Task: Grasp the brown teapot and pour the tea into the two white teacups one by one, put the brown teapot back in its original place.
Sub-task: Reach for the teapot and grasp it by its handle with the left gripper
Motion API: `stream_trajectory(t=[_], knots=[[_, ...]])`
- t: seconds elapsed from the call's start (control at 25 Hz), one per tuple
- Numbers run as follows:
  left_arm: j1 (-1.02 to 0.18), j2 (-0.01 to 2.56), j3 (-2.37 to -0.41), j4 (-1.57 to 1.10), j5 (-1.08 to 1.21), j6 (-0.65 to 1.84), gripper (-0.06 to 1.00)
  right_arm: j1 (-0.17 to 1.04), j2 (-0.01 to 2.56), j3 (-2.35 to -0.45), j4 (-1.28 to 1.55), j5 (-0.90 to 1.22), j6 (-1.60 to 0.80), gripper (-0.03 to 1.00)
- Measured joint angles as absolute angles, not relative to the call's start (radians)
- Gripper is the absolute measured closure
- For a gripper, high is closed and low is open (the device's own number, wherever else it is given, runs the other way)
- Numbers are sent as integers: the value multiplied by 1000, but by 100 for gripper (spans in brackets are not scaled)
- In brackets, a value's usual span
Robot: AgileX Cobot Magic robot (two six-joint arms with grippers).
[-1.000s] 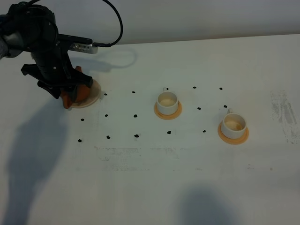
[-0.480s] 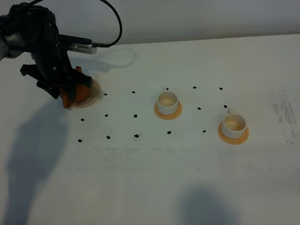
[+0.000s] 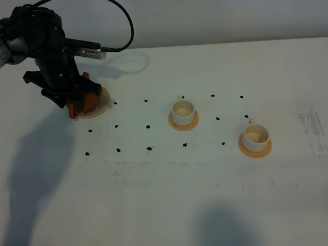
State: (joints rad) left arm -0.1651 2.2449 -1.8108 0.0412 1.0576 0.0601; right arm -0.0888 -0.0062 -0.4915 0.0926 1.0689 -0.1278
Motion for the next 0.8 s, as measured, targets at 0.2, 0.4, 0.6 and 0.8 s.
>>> stream_trajectory(t=[0.2,0.4,0.6,0.8], knots=[[-165,2245,-1811,41,1058,53,52,-89,-6,-491,93,1069,-128,45],[-165,2245,-1811,41,1056,41,52,-89,-6,-491,93,1069,-128,45],[-165,2245,-1811,41,1048,41,52,-89,-6,-491,93,1069,-128,45],[-165,2245,-1811,41,1048,41,52,-89,-6,-491,93,1069,-128,45]])
